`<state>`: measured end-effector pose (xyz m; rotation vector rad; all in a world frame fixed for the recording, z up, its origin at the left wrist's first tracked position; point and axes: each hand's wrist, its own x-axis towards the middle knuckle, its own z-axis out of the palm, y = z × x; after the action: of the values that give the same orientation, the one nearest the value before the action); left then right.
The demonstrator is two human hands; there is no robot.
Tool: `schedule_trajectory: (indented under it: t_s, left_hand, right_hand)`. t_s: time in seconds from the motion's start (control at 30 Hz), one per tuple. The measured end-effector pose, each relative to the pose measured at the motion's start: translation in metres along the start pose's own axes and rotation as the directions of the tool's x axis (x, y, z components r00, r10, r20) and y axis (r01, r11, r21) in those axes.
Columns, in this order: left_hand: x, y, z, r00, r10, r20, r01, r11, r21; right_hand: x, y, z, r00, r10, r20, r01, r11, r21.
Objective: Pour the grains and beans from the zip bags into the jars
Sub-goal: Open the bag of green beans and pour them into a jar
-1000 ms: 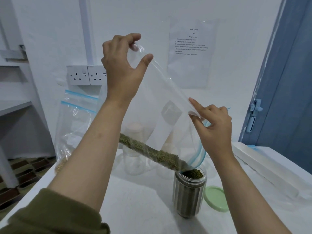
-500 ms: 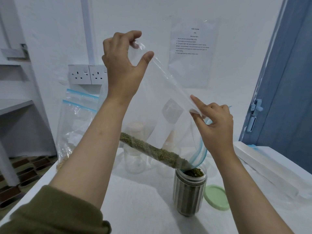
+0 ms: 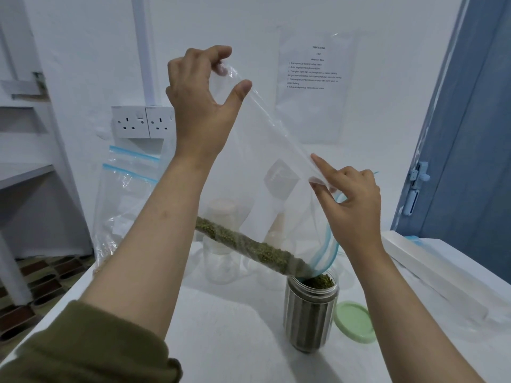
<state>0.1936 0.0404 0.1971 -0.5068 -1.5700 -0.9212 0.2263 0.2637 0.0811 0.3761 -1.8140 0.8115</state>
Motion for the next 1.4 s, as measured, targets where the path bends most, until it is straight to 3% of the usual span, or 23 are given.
schedule_trajectory:
  t_s: [1.4]
  left_hand:
    - [0.0042,0.0038,-0.0031,0.999,0.038,-0.032,-0.038,0.999,0.013]
  right_hand:
    - [0.0002,-0.0046,0.0037,0.999,-0.006,-0.035,0.005,1.0,-0.009]
